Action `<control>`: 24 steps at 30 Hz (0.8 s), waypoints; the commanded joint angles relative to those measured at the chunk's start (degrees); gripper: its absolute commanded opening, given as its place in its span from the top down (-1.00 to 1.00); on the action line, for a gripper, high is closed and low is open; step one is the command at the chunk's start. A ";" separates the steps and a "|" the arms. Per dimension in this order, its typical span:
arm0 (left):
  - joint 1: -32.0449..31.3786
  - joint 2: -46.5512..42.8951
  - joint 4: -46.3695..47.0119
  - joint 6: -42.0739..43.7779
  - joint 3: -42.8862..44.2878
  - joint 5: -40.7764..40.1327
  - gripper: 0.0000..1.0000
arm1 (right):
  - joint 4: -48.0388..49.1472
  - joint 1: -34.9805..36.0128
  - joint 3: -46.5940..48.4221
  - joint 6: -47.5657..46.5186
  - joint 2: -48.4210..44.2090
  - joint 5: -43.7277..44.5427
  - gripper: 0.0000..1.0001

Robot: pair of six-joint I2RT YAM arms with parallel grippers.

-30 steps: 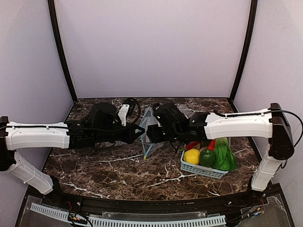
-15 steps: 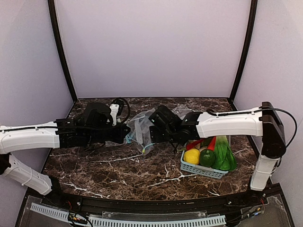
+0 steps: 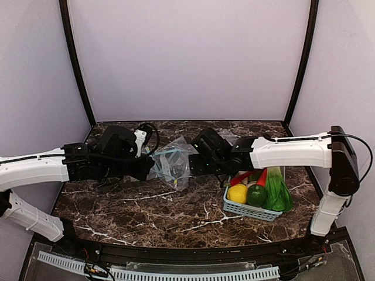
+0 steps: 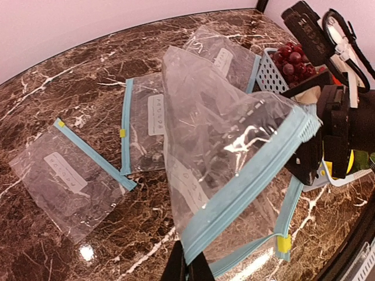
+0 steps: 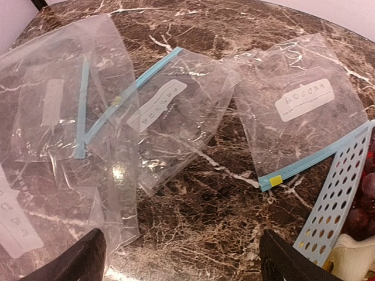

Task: Place the food in the zip-top bag and seal the zipper
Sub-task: Adjust the zipper food storage bag at the center of the board.

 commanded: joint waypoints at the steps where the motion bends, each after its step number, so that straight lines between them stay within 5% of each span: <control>1: 0.32 2.10 0.72 2.28 2.85 7.62 0.99 | 3.67 -0.86 -0.61 -3.97 -0.63 -6.45 -0.80; 24: 4.17 6.33 1.26 -1.58 5.53 10.17 0.99 | 16.66 1.52 -8.29 -13.19 -13.79 -32.17 -0.97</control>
